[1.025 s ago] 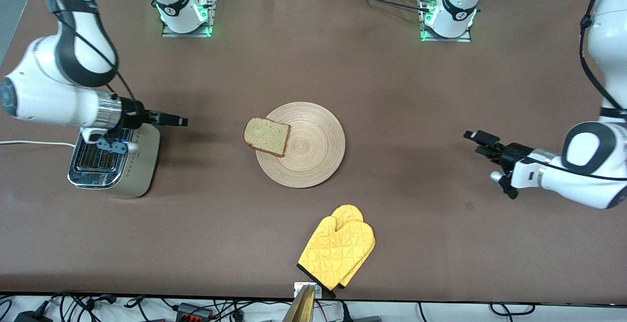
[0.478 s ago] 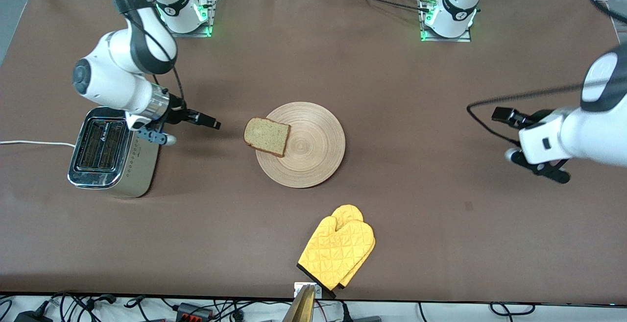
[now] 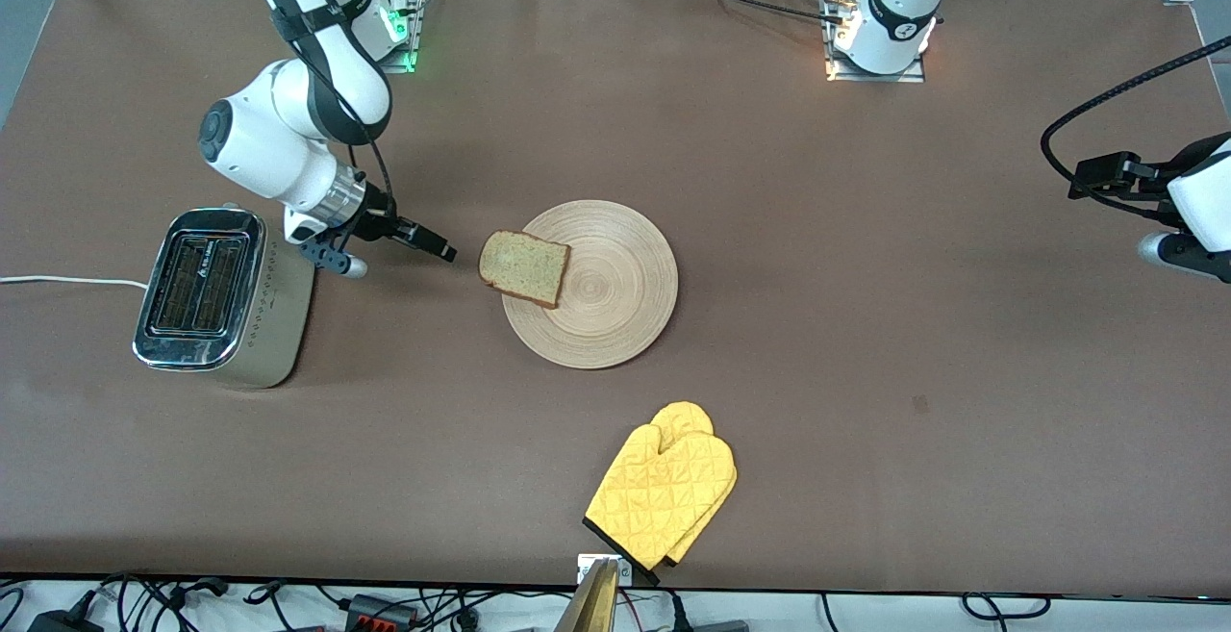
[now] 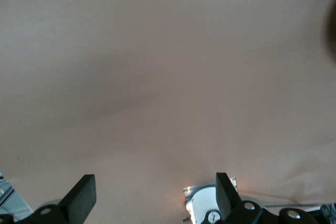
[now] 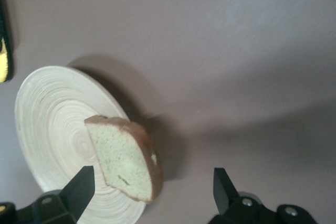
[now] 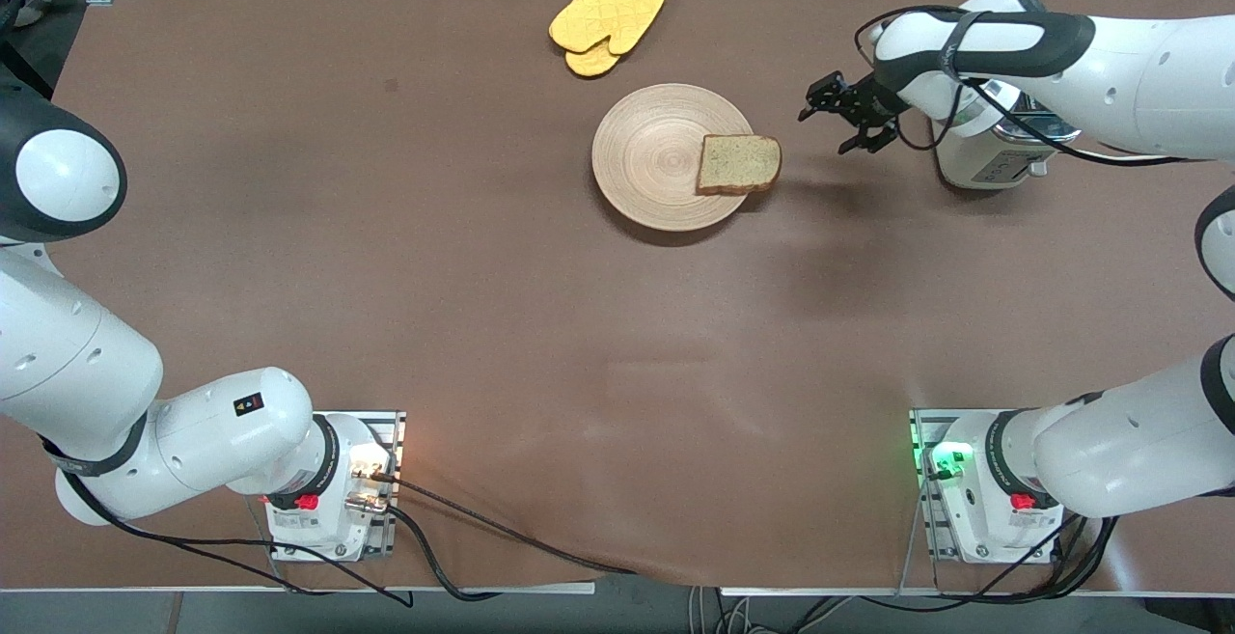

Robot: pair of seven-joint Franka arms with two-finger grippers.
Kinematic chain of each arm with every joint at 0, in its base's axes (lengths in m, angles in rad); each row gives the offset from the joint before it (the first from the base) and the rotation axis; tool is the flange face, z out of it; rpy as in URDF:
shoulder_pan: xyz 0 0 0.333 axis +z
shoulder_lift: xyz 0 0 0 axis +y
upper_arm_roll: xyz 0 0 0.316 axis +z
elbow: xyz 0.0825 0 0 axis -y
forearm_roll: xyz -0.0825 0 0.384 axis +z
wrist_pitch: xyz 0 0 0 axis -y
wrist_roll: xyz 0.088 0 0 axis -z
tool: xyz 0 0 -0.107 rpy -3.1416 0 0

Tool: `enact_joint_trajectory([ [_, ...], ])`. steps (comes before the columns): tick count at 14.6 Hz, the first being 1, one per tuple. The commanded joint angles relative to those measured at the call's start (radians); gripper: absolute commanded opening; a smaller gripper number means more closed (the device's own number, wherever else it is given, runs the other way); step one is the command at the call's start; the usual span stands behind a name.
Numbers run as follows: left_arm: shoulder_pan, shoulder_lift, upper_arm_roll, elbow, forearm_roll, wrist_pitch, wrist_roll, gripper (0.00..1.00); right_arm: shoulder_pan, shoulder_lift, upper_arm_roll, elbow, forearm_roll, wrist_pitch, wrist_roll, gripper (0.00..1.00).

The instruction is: Move plate and put bread in toaster

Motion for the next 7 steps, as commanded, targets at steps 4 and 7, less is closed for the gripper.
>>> enact_joint_trajectory([
  [4,-0.398,-0.362,0.532,-0.476,-0.186,0.347,-0.014,1.0,0.054,0.092,-0.007,-0.014,0.48,0.037,-0.456,1.0],
  [7,-0.448,-0.464,0.573,-0.618,-0.187,0.479,-0.083,1.0,0.071,0.126,-0.006,-0.012,0.497,0.064,-0.517,1.0],
])
